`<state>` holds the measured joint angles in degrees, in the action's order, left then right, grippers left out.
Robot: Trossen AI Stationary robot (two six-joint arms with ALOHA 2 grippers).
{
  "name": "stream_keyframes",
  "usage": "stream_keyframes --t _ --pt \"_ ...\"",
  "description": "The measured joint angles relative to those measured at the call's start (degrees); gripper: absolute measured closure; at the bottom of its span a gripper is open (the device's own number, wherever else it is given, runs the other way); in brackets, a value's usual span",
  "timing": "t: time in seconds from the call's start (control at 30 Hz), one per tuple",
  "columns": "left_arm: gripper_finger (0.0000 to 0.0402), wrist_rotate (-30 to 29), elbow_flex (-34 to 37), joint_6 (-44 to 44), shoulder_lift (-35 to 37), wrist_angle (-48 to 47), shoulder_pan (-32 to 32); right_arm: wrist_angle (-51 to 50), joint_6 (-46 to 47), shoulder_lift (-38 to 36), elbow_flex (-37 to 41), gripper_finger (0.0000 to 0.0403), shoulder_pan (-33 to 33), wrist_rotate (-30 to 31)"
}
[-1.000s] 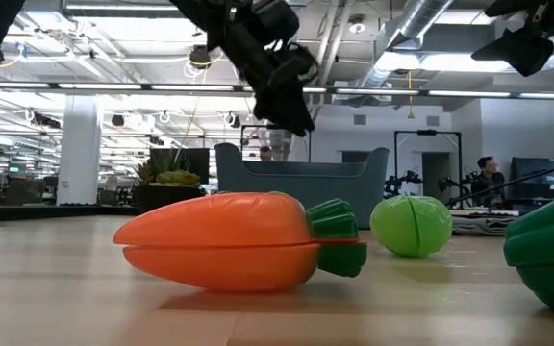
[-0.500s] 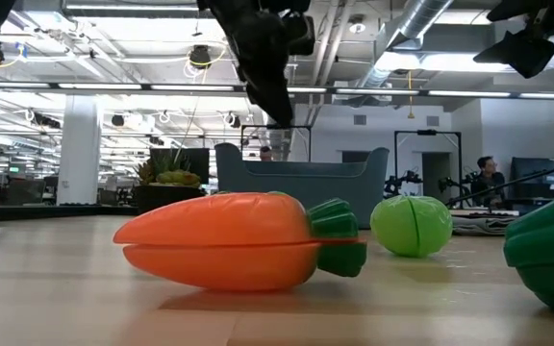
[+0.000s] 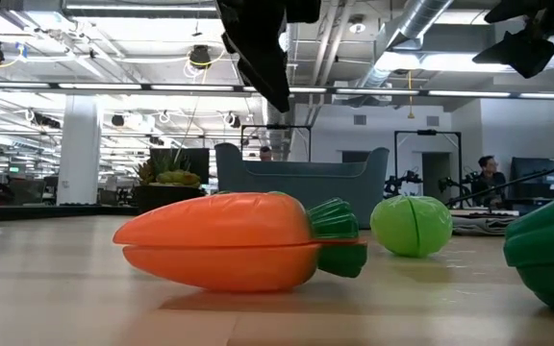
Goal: Pick and placing Produce into tupperware
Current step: Put the strawberry into the blue bin
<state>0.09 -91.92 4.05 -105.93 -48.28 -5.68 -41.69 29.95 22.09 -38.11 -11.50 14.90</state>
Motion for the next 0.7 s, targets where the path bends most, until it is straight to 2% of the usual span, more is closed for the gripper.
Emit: stream_keyframes --t 0.27,0.7 --pt "0.0210 -4.6 0.9 6.4 0.0 -1.3 -4.9 0.1 0.0 0.0 0.0 0.0074 0.0 0.0" --pt "0.0210 -16.3 8.9 23.4 2.0 -0.2 -13.8 0.1 0.0 0.0 0.0 0.0074 0.0 0.0"
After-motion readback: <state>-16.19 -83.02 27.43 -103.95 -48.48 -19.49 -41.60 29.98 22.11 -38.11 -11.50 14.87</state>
